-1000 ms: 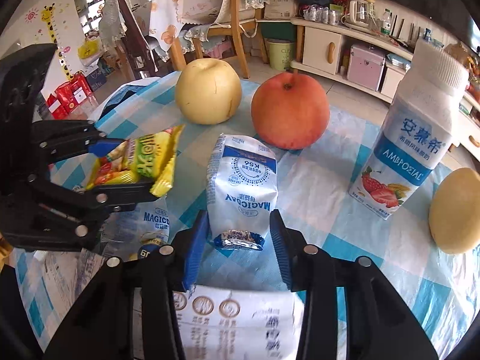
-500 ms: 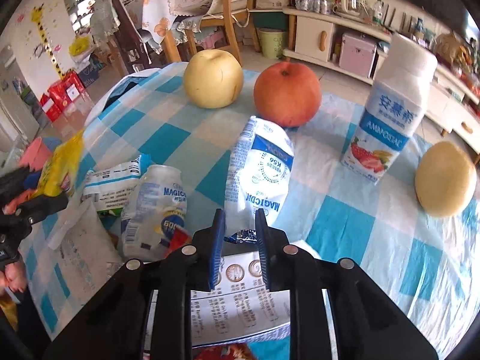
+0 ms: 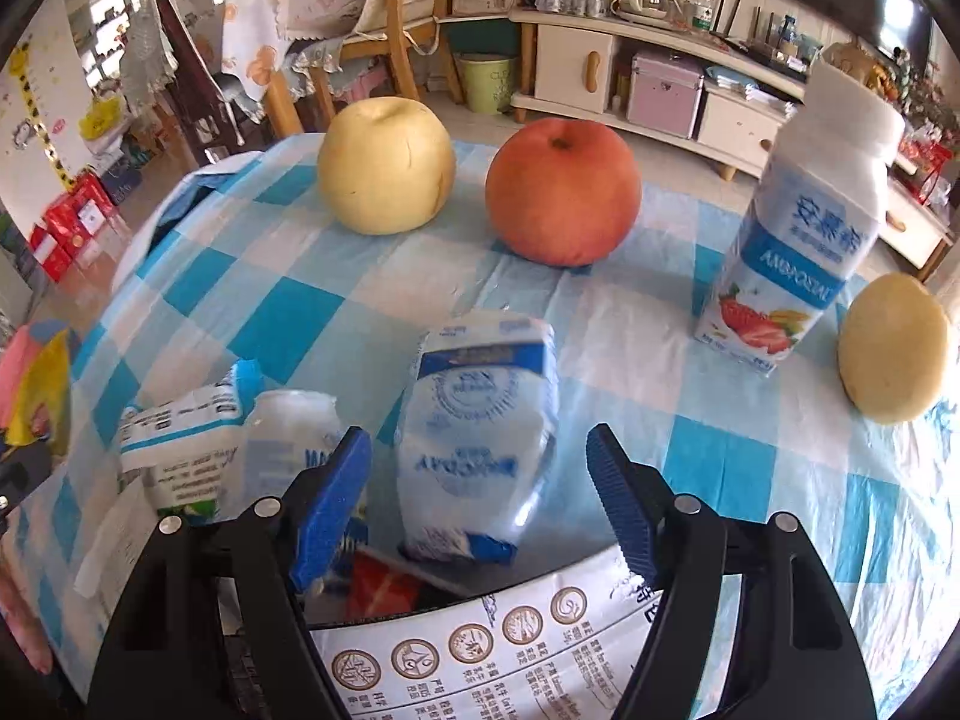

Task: Collect trash
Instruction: 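Grasp the white Magicday packet with the right tool, then carry both held packets to the pink bucket and open both tools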

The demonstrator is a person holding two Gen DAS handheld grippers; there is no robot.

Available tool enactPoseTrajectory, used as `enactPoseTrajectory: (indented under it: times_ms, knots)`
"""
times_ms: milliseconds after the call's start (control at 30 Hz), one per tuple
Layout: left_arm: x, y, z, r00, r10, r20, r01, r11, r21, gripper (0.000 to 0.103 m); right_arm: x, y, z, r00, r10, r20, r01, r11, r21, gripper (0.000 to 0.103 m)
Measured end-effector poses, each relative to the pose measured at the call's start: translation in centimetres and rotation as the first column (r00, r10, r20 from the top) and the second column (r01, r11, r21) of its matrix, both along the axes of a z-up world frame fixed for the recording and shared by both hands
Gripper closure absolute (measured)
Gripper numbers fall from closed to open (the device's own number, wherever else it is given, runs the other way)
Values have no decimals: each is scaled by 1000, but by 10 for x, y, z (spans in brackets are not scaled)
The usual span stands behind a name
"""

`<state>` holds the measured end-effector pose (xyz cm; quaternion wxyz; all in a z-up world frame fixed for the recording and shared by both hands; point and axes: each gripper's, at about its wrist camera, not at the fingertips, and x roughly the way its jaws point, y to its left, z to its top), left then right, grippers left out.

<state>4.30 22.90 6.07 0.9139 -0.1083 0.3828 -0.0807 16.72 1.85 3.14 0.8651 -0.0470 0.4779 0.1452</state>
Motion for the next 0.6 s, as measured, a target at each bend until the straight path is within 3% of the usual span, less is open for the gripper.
enactPoseTrajectory:
  times_ms: [100, 233, 400, 600]
  knots:
    - [-1, 0, -1, 1000, 4, -2, -4, 1000, 17, 52, 7, 8, -2, 1000, -6, -6, 6, 1000, -22, 43]
    - [-1, 4, -3, 1000, 2, -17, -2, 1000, -11, 51, 7, 10, -4, 1000, -25, 11, 25, 999, -27, 44]
    - [-5, 8, 2, 1000, 21, 3, -21, 1000, 19, 51, -4, 9, 1, 996, -51, 67, 53, 998, -34, 44]
    - [-12, 19, 8, 999, 49, 23, -49, 999, -7, 51, -35, 6, 22, 987, -80, 141, 77, 997, 31, 44]
